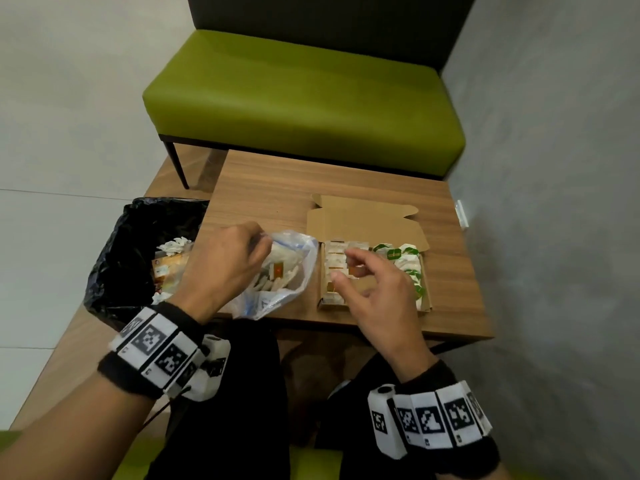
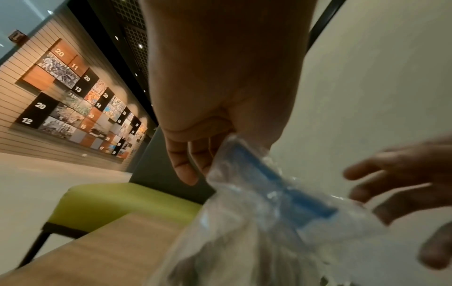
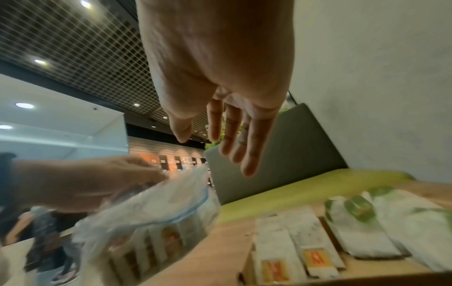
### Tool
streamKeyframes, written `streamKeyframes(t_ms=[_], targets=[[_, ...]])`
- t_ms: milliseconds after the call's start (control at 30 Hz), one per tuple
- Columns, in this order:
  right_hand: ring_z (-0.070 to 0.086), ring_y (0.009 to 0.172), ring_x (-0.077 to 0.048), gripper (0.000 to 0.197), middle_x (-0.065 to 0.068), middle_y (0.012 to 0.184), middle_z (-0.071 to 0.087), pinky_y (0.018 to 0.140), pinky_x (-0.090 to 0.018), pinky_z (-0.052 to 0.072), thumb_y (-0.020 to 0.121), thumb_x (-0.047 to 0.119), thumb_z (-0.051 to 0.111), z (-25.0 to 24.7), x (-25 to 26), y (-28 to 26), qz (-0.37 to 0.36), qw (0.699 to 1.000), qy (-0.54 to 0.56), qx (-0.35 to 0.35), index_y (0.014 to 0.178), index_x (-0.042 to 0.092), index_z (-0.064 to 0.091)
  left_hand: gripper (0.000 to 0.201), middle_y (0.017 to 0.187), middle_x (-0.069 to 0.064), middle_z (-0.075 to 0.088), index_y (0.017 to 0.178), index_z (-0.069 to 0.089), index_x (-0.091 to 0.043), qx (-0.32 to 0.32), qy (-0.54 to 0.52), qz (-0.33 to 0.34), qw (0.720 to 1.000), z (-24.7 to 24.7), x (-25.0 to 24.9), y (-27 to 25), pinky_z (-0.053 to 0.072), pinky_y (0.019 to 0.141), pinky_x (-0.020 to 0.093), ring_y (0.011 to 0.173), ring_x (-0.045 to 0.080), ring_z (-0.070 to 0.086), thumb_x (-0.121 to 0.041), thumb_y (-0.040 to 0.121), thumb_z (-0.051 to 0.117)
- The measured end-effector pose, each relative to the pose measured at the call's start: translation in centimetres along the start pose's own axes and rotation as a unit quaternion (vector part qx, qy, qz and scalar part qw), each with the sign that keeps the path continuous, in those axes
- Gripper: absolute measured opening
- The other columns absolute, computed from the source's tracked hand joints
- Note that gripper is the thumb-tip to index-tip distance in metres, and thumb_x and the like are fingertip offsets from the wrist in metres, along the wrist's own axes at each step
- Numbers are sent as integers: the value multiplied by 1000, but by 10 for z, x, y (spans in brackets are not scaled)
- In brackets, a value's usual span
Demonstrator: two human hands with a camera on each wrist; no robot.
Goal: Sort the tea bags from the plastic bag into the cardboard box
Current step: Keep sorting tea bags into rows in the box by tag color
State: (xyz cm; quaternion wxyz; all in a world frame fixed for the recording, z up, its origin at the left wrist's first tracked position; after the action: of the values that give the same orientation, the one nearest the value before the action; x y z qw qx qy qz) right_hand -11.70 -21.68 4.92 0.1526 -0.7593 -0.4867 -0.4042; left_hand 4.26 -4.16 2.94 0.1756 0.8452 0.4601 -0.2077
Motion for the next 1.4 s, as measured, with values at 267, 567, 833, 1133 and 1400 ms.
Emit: streamKeyframes(t_ms=[267,567,833,1133,1400], targets=[[62,96,-10,45,4,112,65,74,-23,52,88,47,68,-12,46,-57,-94,985,-148,-9,121,17,67,28,56,-8,51,69,58,-20,38,-136,56,988,-24,-79,-93,32,52,17,57,9,51,-29,95,58],[60,94,-3,47,17,104,62,74,-27,54,95,57,46,-9,13,-134,-12,989,-90,119,123,26,66,43,61,-4,48,66,53,-12,243,-389,-7,889,15,-74,-159,36,55,27,56,11,44,-41,97,49],[66,75,-16,24,-3,81,72,70,-29,54,100,21,54,0,-3,-157,143,942,178,245,87,15,73,20,96,-16,56,104,62,-28,169,-204,111,958,18,-75,-178,46,76,20,91,4,58,-42,100,48],[72,86,-16,14,-6,93,74,76,-31,57,100,22,51,2,4,-149,184,933,230,208,102,18,65,29,81,-13,58,93,64,-25,155,-165,139,964,10,-93,-172,44,63,19,75,5,56,-52,90,54],[63,78,1,19,13,82,67,65,-17,53,79,36,79,-6,11,-150,210,968,44,129,94,33,68,30,62,-12,46,75,49,-27,10,-87,62,994,-5,-69,-175,41,50,25,56,8,48,-51,91,43]])
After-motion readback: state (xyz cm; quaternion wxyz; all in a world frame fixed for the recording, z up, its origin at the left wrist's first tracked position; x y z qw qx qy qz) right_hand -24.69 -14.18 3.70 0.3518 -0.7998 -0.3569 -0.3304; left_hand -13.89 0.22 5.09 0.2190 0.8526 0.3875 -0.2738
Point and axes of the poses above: each hand's wrist, its own y-axis towards the middle knuckle, its own z-axis out of the palm, x = y × z, the point moved 7 cm from there along y, towards the middle knuckle
